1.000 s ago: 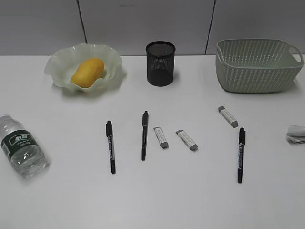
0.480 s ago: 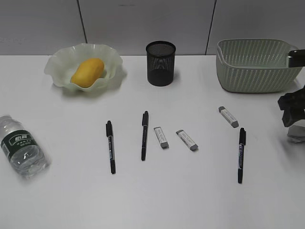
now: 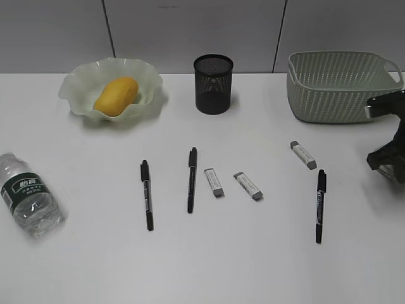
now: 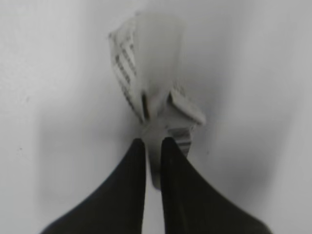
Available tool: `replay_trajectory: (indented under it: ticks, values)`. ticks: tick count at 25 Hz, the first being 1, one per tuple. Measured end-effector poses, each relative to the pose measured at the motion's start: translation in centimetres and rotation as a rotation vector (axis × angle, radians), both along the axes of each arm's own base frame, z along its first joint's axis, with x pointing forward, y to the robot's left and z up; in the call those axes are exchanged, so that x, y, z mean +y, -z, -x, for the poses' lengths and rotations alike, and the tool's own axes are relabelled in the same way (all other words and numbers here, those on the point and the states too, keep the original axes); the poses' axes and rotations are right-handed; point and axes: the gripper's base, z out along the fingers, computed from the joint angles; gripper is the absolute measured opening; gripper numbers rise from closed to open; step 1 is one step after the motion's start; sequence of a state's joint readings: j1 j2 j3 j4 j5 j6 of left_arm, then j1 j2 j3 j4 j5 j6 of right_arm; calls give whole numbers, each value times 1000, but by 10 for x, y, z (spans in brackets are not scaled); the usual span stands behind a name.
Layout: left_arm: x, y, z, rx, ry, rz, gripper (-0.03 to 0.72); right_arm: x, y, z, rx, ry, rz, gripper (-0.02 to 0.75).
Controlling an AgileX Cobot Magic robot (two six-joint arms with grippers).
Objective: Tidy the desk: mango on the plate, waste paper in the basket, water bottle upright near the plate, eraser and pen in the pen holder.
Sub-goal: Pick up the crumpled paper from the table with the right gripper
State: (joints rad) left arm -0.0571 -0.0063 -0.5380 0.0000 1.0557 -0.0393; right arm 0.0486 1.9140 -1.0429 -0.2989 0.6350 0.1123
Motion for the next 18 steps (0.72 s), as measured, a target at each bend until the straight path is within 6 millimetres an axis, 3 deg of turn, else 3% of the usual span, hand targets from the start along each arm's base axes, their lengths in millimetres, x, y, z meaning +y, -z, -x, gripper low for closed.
replay_trajectory:
  ticks: [2,9,12,14,18]
  values:
    - [0,0,0,0,0,0,373,0,-12,-3,-41,9,-1,13]
    - [0,0,0,0,0,0,373,4,-99,-2,-361,18,-71,12]
    - [0,0,0,0,0,0,373,4,-104,-7,-368,17,-70,23]
    - [0,0,0,0,0,0,373,5,-86,-11,-294,29,-68,148]
    - [0,0,0,0,0,0,373,6,-37,-19,-143,48,-76,526]
